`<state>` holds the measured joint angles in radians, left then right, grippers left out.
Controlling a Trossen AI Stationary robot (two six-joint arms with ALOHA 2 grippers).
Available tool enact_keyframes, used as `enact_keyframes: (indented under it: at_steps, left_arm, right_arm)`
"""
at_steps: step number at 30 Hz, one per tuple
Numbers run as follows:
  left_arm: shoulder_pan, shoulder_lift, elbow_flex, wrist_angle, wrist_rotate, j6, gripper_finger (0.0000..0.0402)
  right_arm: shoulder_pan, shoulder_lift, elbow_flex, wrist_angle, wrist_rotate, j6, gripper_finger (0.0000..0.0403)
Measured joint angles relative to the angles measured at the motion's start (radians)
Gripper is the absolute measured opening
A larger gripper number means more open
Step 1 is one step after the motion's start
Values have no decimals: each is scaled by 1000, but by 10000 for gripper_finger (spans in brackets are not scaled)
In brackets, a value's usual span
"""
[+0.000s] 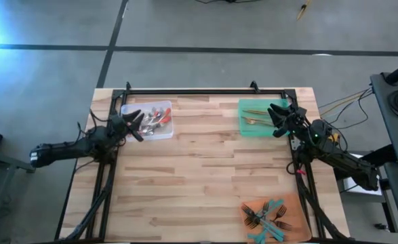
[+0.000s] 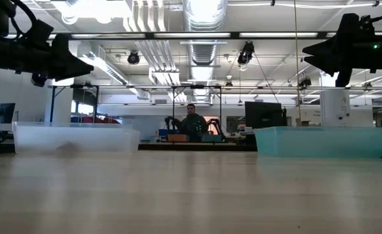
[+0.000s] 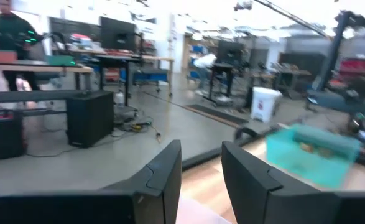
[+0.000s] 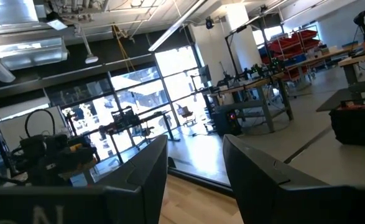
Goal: Sort silverware by color (type)
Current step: Return to Home Position
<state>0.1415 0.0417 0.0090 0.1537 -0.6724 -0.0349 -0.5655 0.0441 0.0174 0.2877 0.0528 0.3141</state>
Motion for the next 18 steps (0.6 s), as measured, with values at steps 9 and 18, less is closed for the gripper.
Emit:
enact_keyframes:
  at_steps: [9, 18]
  left_arm:
    - [129, -42, 0, 14, 1, -3, 97]
    - [272, 0, 0, 15, 2, -3, 98]
  right_arm:
    - [0, 2, 0, 0, 0, 0, 146]
    - [0, 4, 0, 0, 0, 0, 146]
